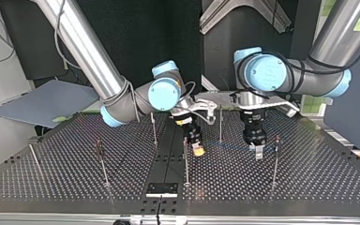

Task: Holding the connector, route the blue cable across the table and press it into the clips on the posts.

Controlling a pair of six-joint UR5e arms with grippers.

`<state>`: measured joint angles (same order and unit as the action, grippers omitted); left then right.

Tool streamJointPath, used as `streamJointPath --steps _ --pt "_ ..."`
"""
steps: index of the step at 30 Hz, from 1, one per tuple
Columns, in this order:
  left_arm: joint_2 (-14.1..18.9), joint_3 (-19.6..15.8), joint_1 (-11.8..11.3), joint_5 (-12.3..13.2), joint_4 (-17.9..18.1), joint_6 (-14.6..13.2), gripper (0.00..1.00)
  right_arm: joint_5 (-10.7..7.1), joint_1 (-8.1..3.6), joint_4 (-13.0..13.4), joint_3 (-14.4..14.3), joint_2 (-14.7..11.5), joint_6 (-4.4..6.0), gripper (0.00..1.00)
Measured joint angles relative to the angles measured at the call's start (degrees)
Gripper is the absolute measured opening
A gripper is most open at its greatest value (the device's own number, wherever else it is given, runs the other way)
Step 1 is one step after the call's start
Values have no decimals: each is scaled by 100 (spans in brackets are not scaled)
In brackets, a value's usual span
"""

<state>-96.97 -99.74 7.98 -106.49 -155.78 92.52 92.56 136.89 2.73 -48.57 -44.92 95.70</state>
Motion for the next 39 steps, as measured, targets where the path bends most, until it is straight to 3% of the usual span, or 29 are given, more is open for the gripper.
streamJointPath --steps 2,3,4,6,8,9,10,27,39 --pt "0 1 -8 -1 7 37 63 0 0 0 1 0 -2 0" --pt "0 1 -10 -4 12 59 63 0 0 0 0 1 -2 0" --pt "0 1 -10 -7 16 85 42 0 0 0 0 3 -3 0" --pt "0 0 -11 -17 24 141 37 0 0 -2 0 2 -2 0" --pt "0 1 -10 -26 28 191 6 0 1 -5 0 3 -2 0" --pt "0 1 -9 -30 29 211 6 0 0 -6 0 3 0 0" --pt "1 1 -8 -34 29 229 0 0 0 -7 0 4 0 0" --pt "5 -145 157 -351 -84 191 0 11 0 -13 -134 13 -1 0" --pt "0 -721 170 -387 426 318 0 16 -7 -16 -662 13 -13 0"
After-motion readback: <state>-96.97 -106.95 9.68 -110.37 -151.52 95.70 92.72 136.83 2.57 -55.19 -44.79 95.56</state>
